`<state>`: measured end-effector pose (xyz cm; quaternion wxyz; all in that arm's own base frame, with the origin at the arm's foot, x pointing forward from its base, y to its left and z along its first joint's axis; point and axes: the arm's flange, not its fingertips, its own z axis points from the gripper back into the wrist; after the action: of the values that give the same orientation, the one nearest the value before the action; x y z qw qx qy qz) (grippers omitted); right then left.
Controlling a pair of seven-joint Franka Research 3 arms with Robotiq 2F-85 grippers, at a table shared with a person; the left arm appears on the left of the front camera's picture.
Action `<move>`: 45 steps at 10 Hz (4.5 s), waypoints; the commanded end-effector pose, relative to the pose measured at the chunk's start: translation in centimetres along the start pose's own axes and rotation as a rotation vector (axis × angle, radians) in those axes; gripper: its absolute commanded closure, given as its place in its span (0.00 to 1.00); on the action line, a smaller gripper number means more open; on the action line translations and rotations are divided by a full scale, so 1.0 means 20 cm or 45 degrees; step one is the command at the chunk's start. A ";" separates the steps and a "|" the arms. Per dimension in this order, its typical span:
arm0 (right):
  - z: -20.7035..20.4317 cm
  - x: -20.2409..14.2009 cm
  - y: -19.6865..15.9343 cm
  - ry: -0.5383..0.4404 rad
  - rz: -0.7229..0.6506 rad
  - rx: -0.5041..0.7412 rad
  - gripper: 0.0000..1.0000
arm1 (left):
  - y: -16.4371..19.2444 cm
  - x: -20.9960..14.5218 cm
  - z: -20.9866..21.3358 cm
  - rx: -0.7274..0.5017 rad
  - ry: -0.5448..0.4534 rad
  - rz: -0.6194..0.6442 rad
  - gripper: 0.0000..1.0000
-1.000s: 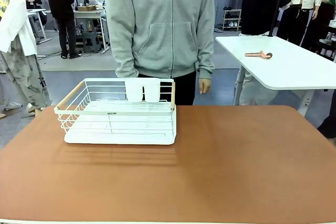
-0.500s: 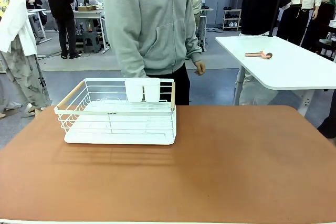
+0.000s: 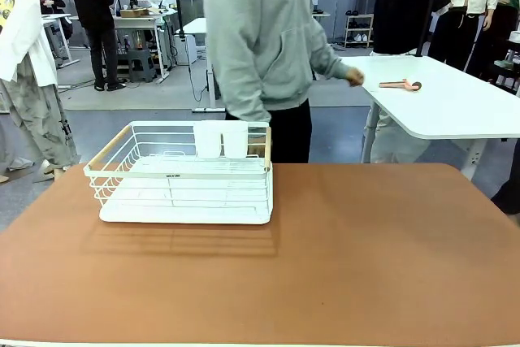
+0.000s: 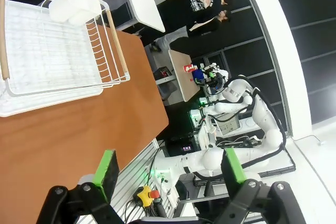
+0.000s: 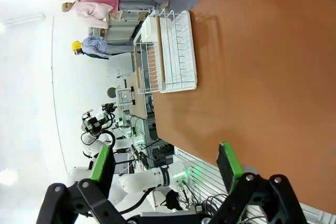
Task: Clean the table.
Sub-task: Pick up the Lint Roller when the human hands it over.
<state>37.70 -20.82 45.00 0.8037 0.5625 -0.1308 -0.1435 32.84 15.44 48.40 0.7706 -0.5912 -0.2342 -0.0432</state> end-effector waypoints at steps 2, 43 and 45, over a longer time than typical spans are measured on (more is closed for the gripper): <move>-0.01 -0.02 0.02 -0.011 0.003 0.018 0.00 | -0.01 0.00 0.00 -0.033 -0.017 -0.017 0.00; -0.63 -0.21 0.29 -0.325 -0.235 -0.189 0.00 | -0.01 0.00 0.00 -0.033 -0.017 -0.017 0.00; -0.70 -0.23 0.29 -0.339 -0.243 -0.178 0.00 | -0.01 0.00 0.00 -0.033 -0.017 -0.017 0.00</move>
<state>39.49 -6.44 46.03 0.8058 0.4907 -0.1633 -0.2885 32.85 15.41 48.41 0.7708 -0.5909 -0.2340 -0.0431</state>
